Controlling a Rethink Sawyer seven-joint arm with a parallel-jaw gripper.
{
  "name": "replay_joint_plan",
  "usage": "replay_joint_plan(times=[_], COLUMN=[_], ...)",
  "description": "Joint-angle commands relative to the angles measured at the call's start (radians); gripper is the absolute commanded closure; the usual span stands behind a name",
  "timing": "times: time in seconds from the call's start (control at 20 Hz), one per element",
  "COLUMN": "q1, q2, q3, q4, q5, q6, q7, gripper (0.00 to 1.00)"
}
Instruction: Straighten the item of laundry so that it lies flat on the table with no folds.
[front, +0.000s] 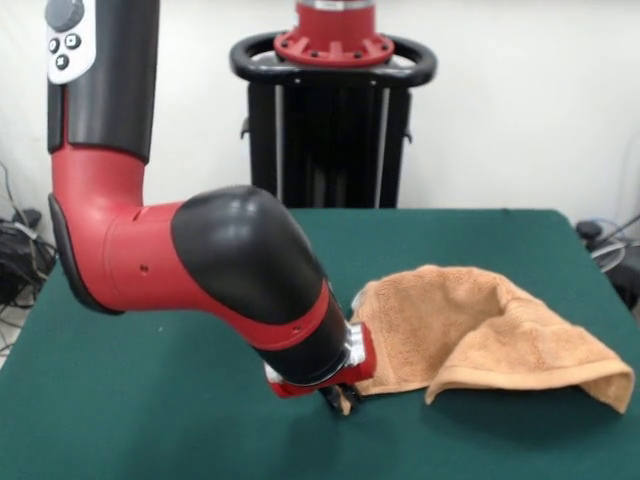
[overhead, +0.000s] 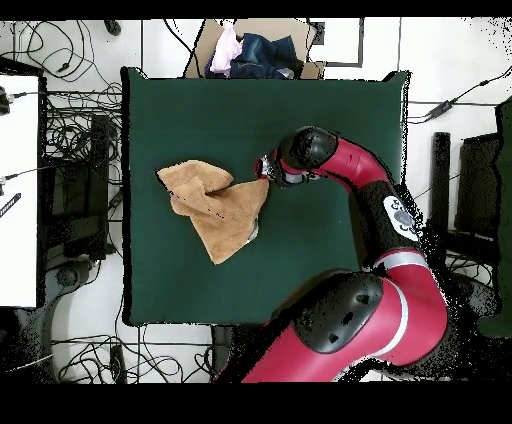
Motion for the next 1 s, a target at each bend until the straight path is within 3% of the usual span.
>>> replay_joint_plan(times=[0.05,0.75,1.0], q1=[-0.048,-0.047,-0.043], q2=[0.057,0.122,0.132], q3=[-0.017,0.005,0.007], q4=[-0.164,-0.396,-0.426], q5=[-0.149,-0.196,-0.199], q6=[0.029,0.244,0.273], q7=[-0.254,-0.436,-0.455], gripper=[1.0,1.0,1.0])
